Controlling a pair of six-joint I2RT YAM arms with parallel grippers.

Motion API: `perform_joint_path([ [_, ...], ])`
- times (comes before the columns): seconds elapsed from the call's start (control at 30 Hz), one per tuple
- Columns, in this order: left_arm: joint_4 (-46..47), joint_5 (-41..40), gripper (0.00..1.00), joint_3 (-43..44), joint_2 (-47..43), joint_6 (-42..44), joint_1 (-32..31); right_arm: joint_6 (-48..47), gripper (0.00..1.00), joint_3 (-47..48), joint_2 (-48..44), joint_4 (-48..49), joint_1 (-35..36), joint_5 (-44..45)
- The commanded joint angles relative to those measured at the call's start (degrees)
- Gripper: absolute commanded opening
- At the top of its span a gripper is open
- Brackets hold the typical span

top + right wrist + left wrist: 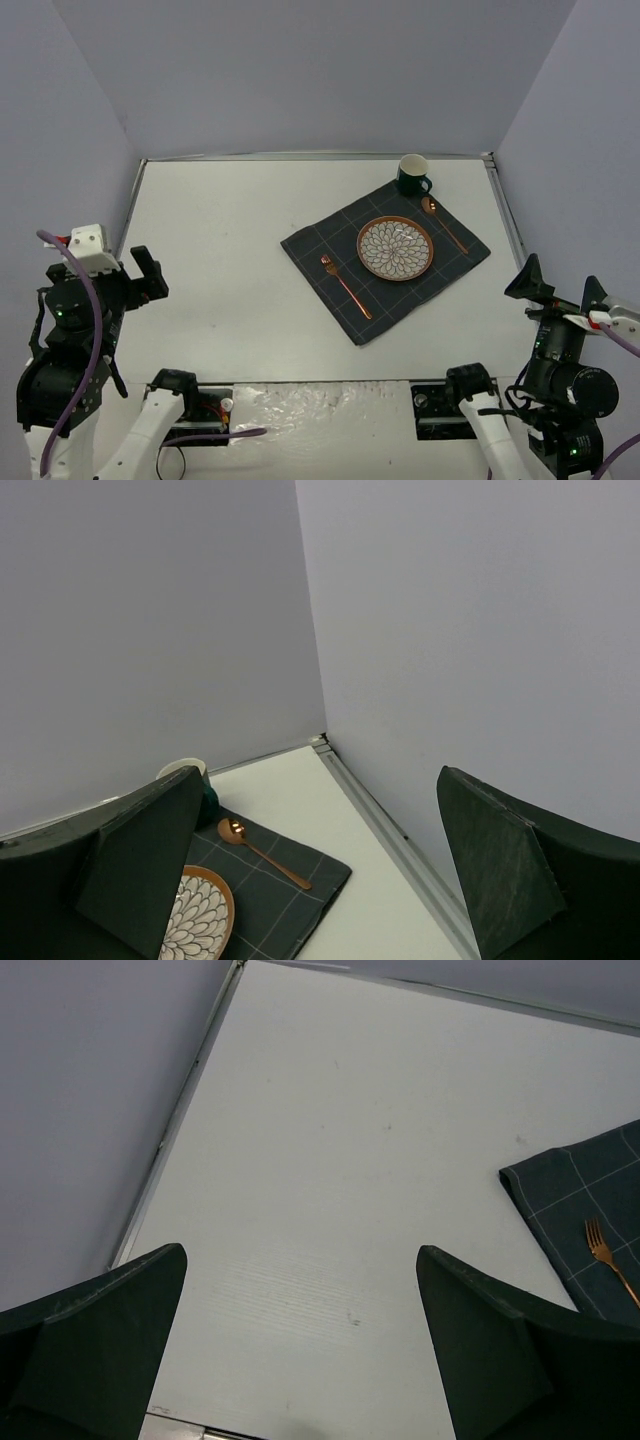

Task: Set the dinner table for one person

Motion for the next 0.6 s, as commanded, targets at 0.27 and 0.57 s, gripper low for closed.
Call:
perform_joint_path([
  [0.27,7.9,-2.2,0.97,-5.3,0.3,-0.3,-1.8,1.5,1.0,-2.9,-0.6,2.6,0.7,3.7],
  [0.57,8.6,-1.2,0.97,-6.9,0.0,-0.7,-2.1,1.2,1.0,-2.8,-0.8,2.3,0.7,1.6],
])
